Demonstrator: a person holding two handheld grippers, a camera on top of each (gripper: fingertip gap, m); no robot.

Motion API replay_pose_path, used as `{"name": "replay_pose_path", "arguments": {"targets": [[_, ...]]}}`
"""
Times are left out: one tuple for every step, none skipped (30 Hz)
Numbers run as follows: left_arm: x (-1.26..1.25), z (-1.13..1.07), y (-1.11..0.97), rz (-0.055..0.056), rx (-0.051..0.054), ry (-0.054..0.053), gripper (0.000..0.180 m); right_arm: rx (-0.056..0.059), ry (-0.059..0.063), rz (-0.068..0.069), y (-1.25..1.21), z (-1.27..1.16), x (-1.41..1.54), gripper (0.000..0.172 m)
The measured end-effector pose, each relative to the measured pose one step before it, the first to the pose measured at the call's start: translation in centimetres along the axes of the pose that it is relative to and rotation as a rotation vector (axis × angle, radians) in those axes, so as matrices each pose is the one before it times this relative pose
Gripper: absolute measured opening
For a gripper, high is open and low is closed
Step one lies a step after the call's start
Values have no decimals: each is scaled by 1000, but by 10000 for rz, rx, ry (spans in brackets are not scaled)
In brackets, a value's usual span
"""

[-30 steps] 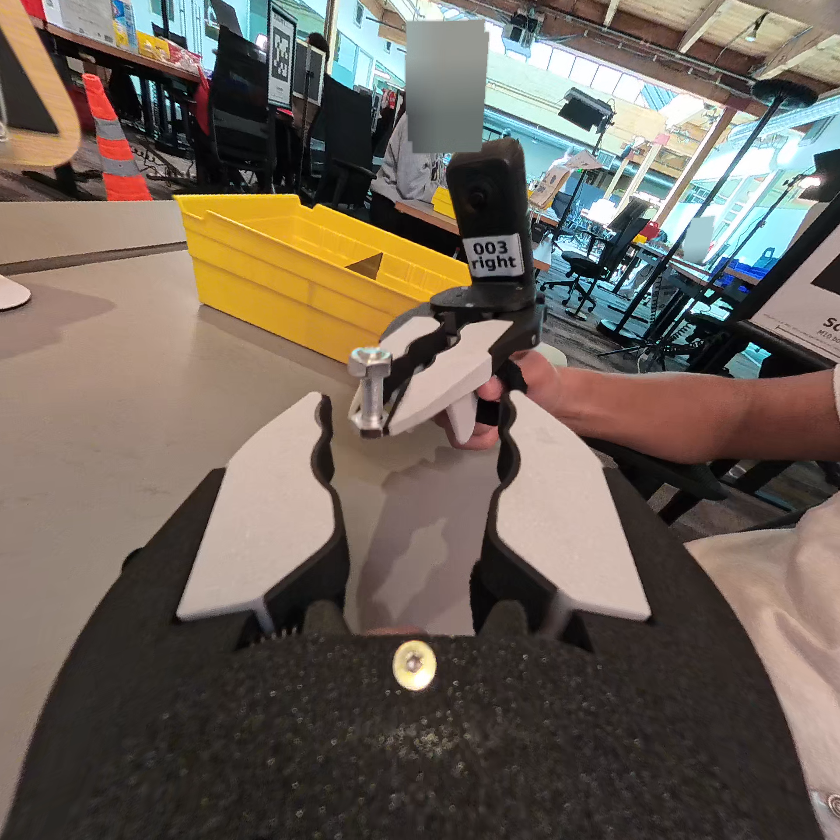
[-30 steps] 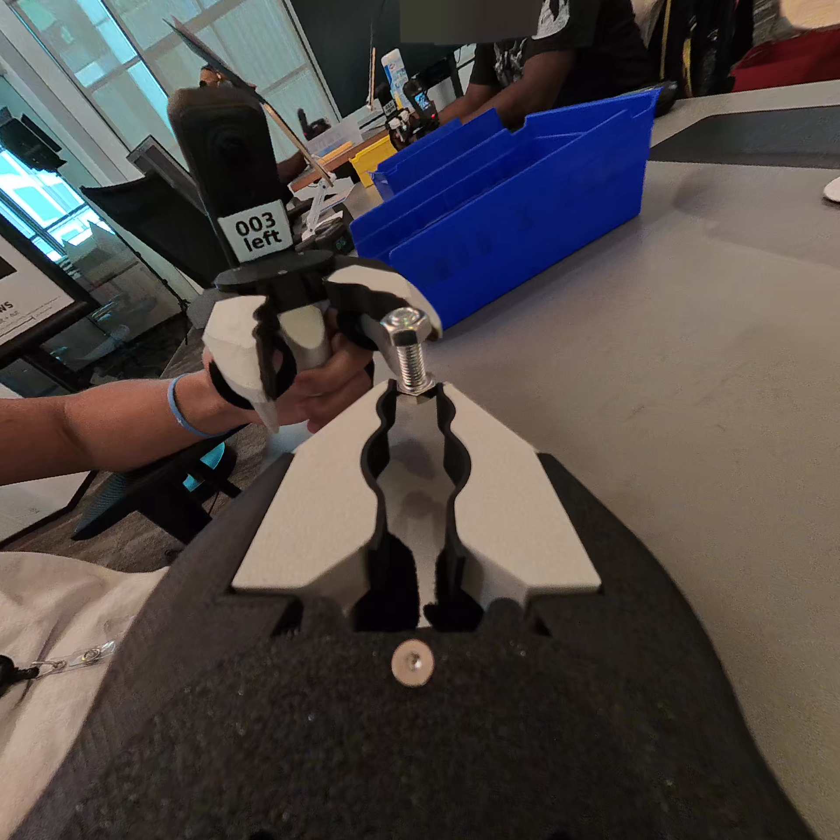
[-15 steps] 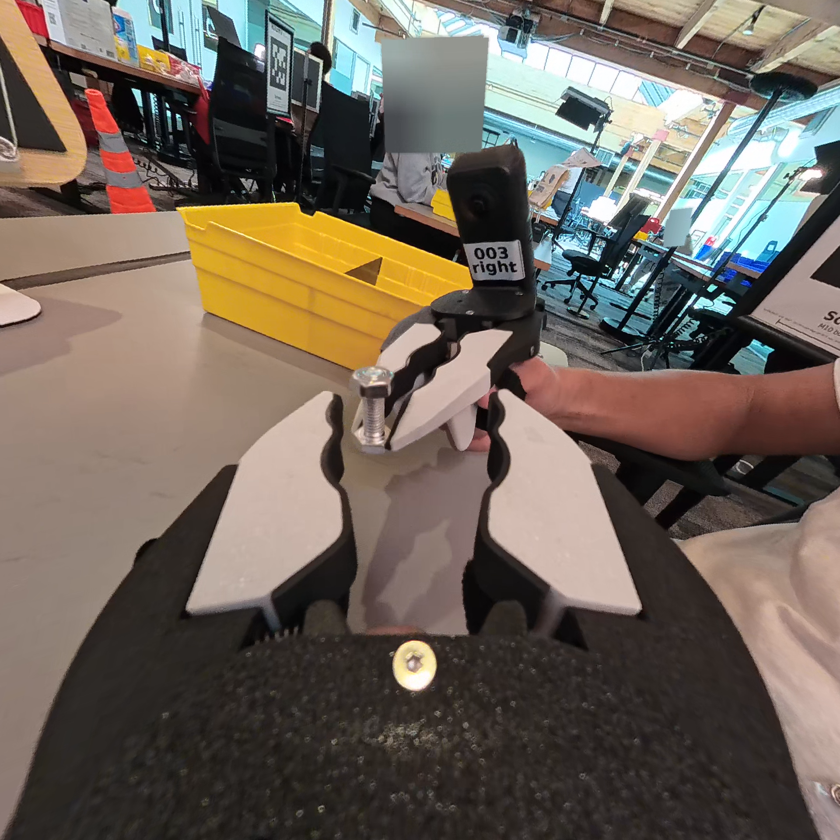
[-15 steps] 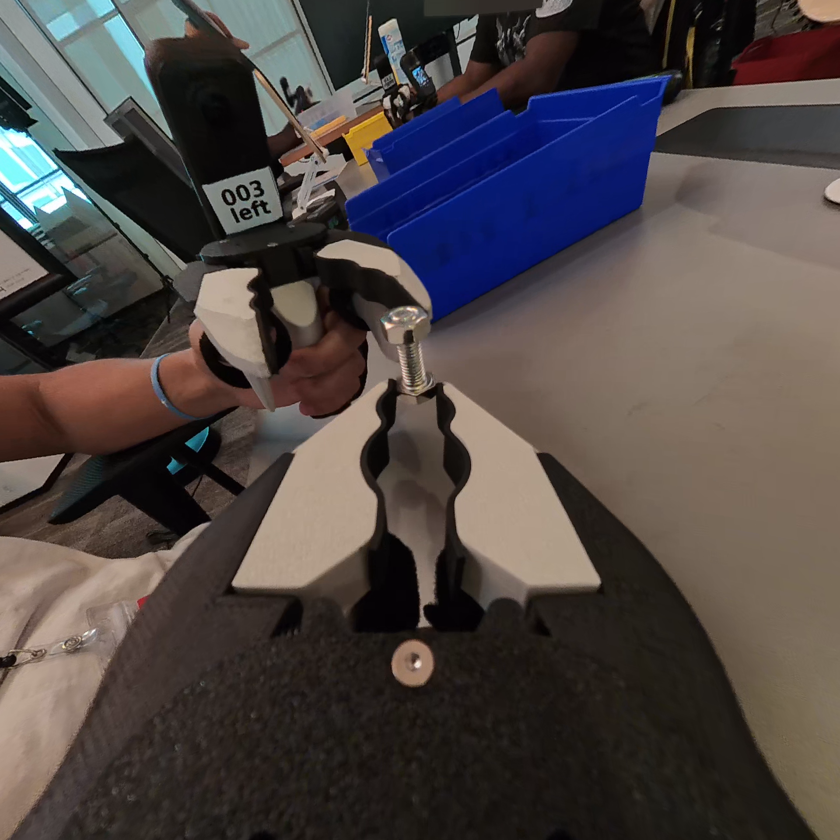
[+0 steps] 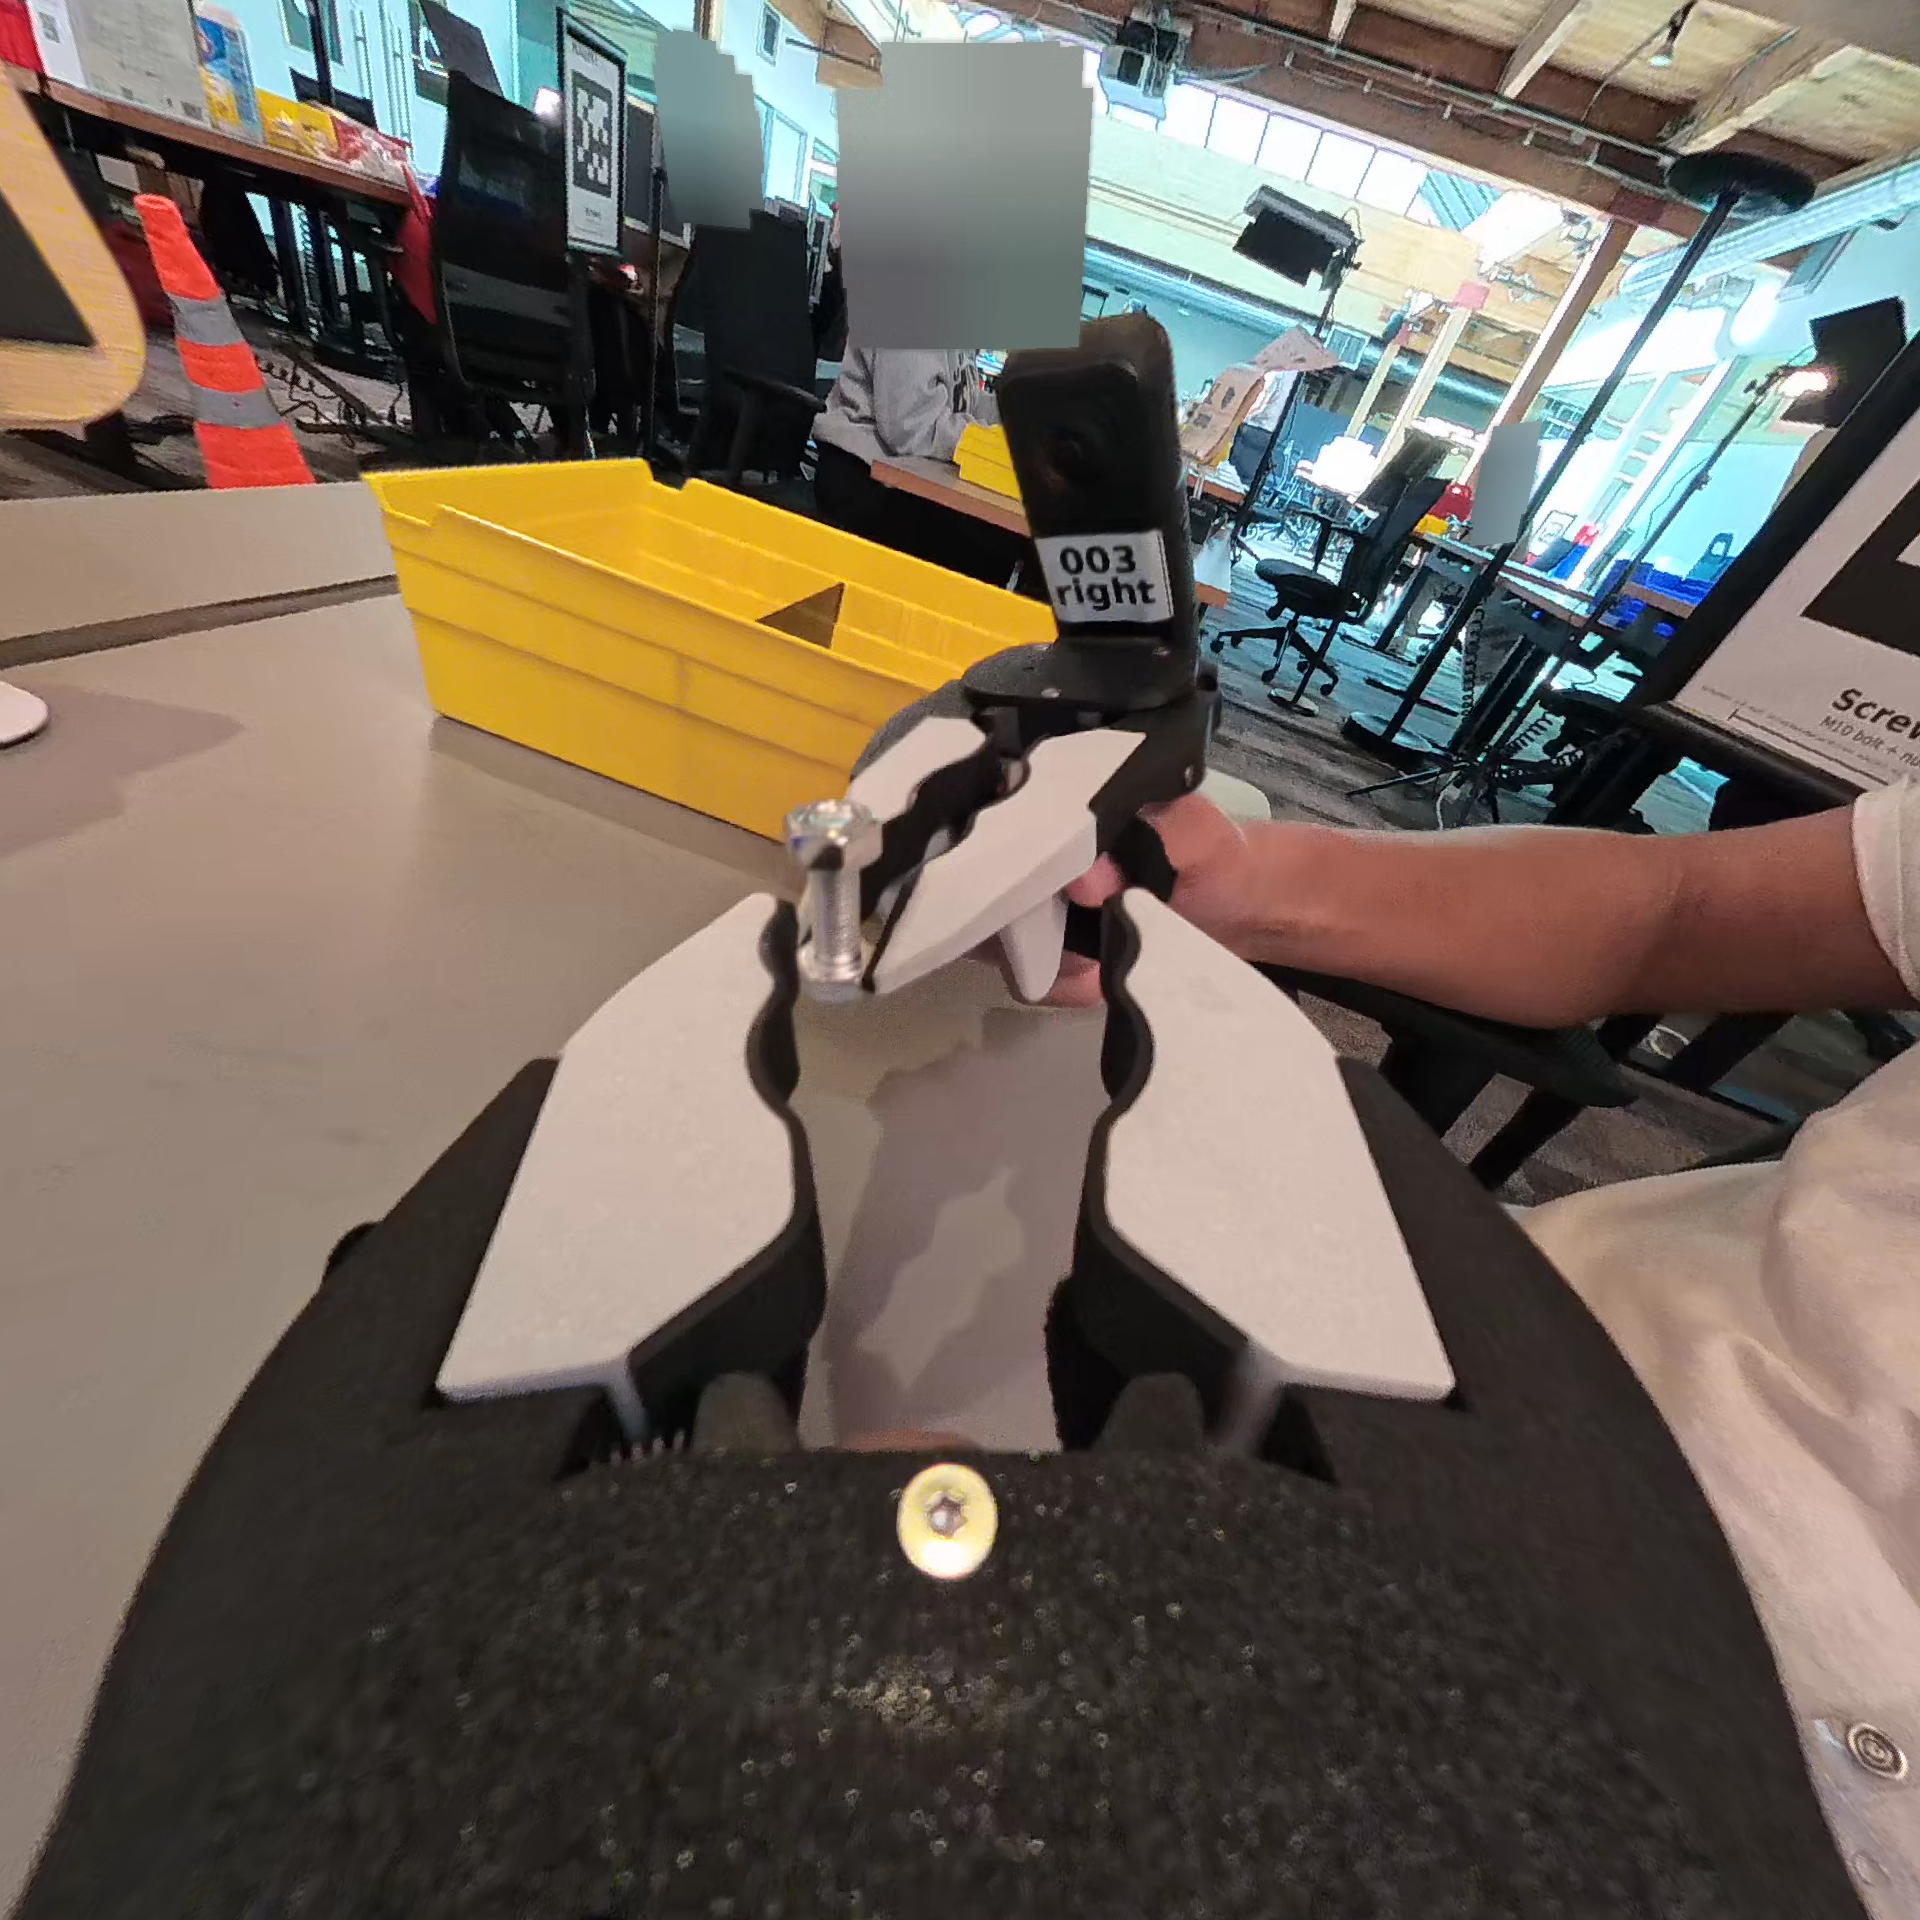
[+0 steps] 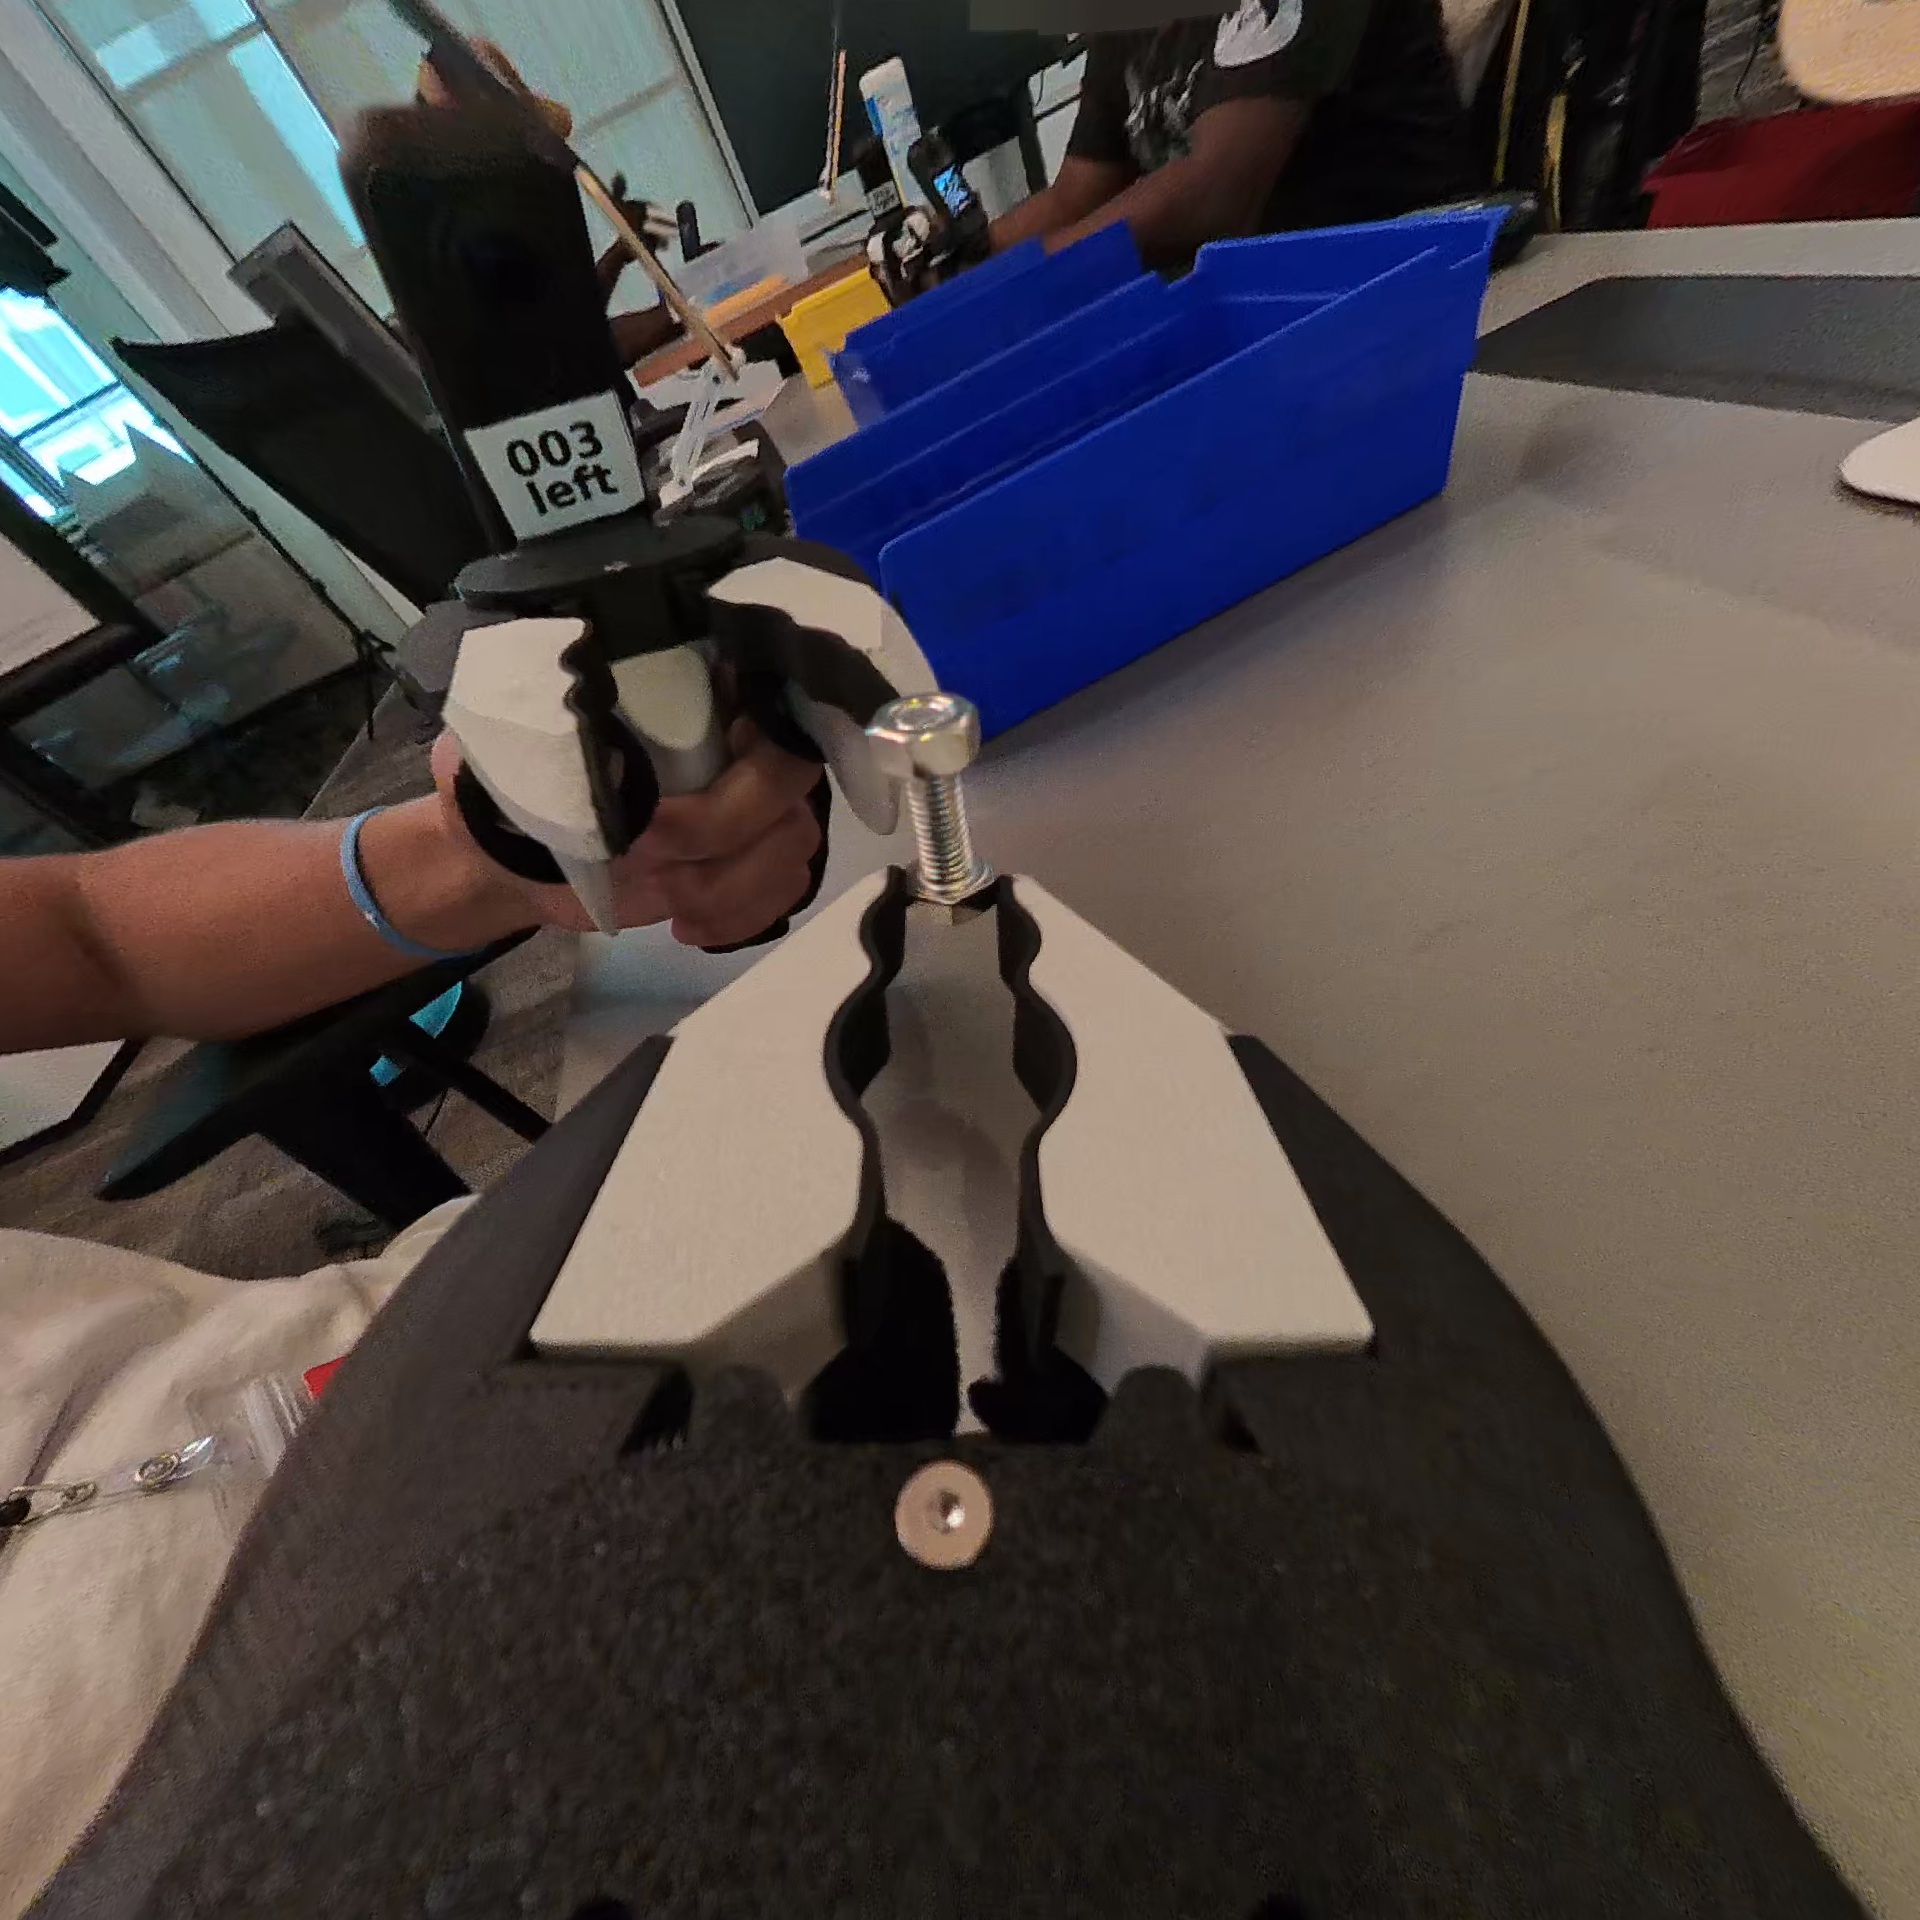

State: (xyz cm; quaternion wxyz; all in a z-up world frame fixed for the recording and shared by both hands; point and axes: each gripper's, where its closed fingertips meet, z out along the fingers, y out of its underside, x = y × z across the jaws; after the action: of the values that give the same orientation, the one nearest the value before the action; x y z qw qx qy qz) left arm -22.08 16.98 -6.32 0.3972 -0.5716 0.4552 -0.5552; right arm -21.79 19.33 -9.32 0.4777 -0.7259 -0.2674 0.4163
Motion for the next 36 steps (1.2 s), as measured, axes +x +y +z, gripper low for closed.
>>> {"name": "replay_pose_path", "arguments": {"targets": [[-114, -43, -37, -31, 29, -35, 56, 50, -21, 41, -129, -138, 79, 17], [-81, 35, 17, -17, 7, -33, 57, 22, -33, -14, -45, 16, -56, 17], [-14, 94, 46, 2, -13, -23, 58, -10, -83, -31, 43, 174, -239, 17], [34, 140, 69, 19, -21, -21, 60, -36, -188, -12, 98, 312, -504, 17], [66, 162, 67, 35, -20, -19, 62, -49, -217, -33, 138, 416, -636, 17], [121, 184, 84, 43, -31, 13, 62, -85, -176, -66, 195, 483, -644, 17], [208, 190, 99, 33, -51, 65, 63, -118, -144, -85, 226, 477, -561, 17], [269, 167, 113, 14, -56, 112, 63, -97, -69, -75, 200, 413, -360, 17], [271, 118, 69, 11, -41, 105, 63, -44, -3, -5, 94, 253, -104, 17], [214, 66, 14, 29, -16, 64, 62, -18, 32, 56, 58, 77, 100, 17], [66, -5, 1, 36, -15, -28, 64, 20, 60, 55, -26, -98, 253, 17], [-76, -74, -41, 51, -4, -92, 64, 59, 107, 56, -79, -260, 362, 17], [-169, -138, -104, 37, 28, -116, 65, 62, 61, 44, -118, -357, 307, 17], [-114, -200, -186, 21, 86, -31, 62, 65, 161, 49, -135, -411, 444, 17], [-113, -220, -218, -22, 103, 8, 60, 83, 126, 41, -166, -440, 408, 17], [-108, -195, -205, -42, 95, 11, 59, 50, 99, 30, -106, -376, 347, 17], [-125, -158, -162, -45, 86, 5, 58, -7, 95, -21, -9, -244, 296, 17], [-139, -92, -109, -42, 63, -29, 58, -77, 48, -48, 122, -61, 149, 17], [-88, -26, -55, -25, 38, -28, 59, -88, -55, -11, 185, 134, -88, 17], [-14, 38, 30, -11, -5, -3, 59, -55, -138, 25, 183, 283, -312, 17], [18, 107, 120, 8, -51, -6, 60, -89, -146, -18, 234, 406, -439, 17], [30, 127, 163, 40, -68, -14, 61, -121, -160, -83, 271, 502, -553, 17], [101, 159, 181, 60, -83, 13, 61, -86, -214, -75, 170, 508, -671, 17], [150, 174, 192, 54, -103, 47, 62, -11, -188, -43, -5, 434, -601, 17], [183, 162, 167, 38, -92, 61, 62, -1, -73, -37, -46, 324, -322, 17], [213, 129, 95, 19, -53, 84, 61, -14, 8, -30, -28, 164, -63, 17], [205, 84, 50, -5, -29, 92, 61, 11, 52, 31, -16, 6, 169, 17], [80, 6, -15, -1, 6, 20, 61, 45, 54, 121, -32, -151, 310, 17], [-65, -91, -114, 5, 61, -62, 63, 110, 85, 170, -152, -330, 434, 17], [-206, -133, -169, -9, 82, -114, 67, 90, 44, 127, -169, -416, 368, 17], [-157, -199, -179, -8, 75, -40, 64, 83, 184, 6, -176, -459, 478, 17], [-132, -208, -186, -35, 90, -10, 62, 81, 216, -42, -189, -453, 484, 17], [-184, -186, -166, -60, 78, -29, 61, 97, 116, 57, -180, -402, 349, 17], [-122, -144, -87, -63, 47, 4, 58, 115, 35, 116, -192, -306, 241, 17], [-101, -80, -47, -63, 35, -5, 58, 47, -20, 90, -58, -154, 108, 17], [-64, -5, 16, -40, 9, -2, 58, -32, -5, -11, 73, 9, -1, 17]]}}
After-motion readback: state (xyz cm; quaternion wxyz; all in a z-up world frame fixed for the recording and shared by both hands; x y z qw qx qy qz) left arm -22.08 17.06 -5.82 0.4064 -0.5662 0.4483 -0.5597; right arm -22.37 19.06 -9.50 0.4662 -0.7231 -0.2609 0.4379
